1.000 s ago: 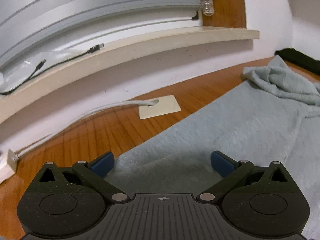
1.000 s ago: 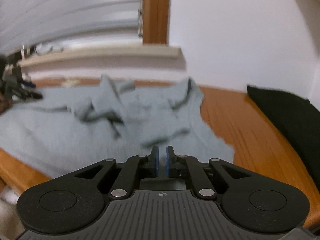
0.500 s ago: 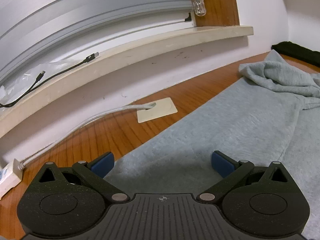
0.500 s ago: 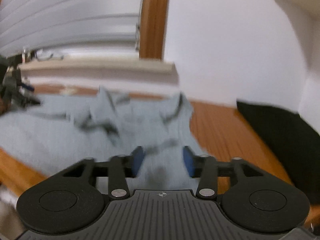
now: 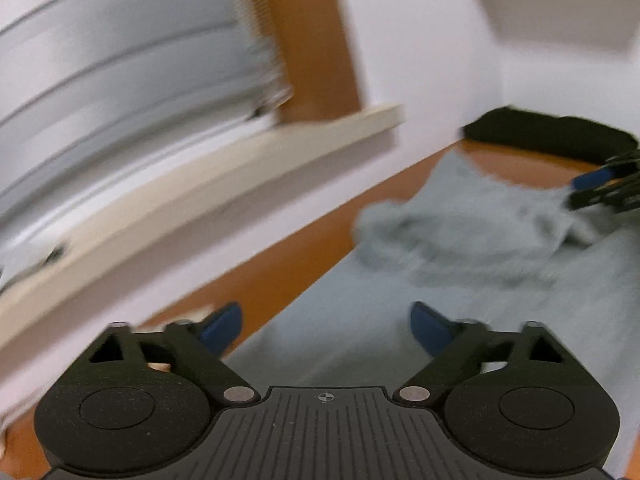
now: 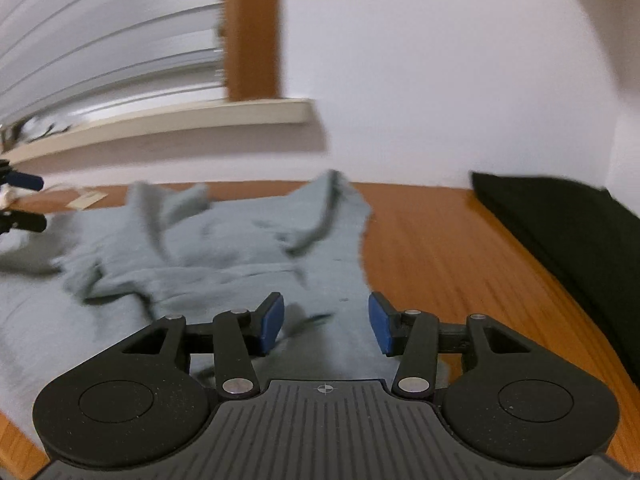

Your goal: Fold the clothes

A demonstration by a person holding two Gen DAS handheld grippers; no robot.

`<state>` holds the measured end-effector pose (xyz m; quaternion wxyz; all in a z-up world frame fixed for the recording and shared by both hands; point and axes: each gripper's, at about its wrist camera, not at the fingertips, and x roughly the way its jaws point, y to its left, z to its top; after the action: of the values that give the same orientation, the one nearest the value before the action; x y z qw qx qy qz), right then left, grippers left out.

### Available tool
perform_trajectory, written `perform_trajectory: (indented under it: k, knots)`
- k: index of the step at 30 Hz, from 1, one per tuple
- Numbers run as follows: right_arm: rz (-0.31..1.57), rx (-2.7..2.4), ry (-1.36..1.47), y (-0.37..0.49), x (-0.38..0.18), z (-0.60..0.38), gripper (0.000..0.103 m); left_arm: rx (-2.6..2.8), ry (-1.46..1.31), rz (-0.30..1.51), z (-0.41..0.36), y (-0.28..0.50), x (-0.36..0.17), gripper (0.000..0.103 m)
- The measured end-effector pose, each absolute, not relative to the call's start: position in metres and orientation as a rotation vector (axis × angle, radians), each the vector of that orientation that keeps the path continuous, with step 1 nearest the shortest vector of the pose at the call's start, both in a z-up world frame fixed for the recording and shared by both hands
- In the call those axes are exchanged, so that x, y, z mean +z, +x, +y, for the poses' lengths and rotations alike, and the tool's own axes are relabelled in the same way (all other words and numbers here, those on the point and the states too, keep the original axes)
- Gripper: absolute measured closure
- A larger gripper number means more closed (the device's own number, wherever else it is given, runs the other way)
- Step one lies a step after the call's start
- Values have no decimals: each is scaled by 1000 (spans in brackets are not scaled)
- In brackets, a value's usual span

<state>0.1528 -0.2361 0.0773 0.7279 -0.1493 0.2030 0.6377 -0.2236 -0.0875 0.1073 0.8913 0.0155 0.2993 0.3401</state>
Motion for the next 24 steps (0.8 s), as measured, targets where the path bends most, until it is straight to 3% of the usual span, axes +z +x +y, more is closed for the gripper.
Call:
perform_trajectory:
  k: [1,5,9,11,13,24]
  knots:
    - [466,1405,-321,157,76,-234,54,672,40,615,-93,-210,109,47]
    - [528,1415,-318,164,71,-227,49,530,78,605,-115,-157,114,69]
    - [556,1415,-286,168,70,-228,48,412,131,659,-139,-114,104,69]
    - [563,1412,-276,169,70,-228,48,382,162,693,-148,-97,95,47]
    - [556,1407,-289,167,70,-227,48,367,187,716,-153,-86,87,39]
    - [555,1401,-287,168,72,-224,47,291,172,745,-153,-75,76,34]
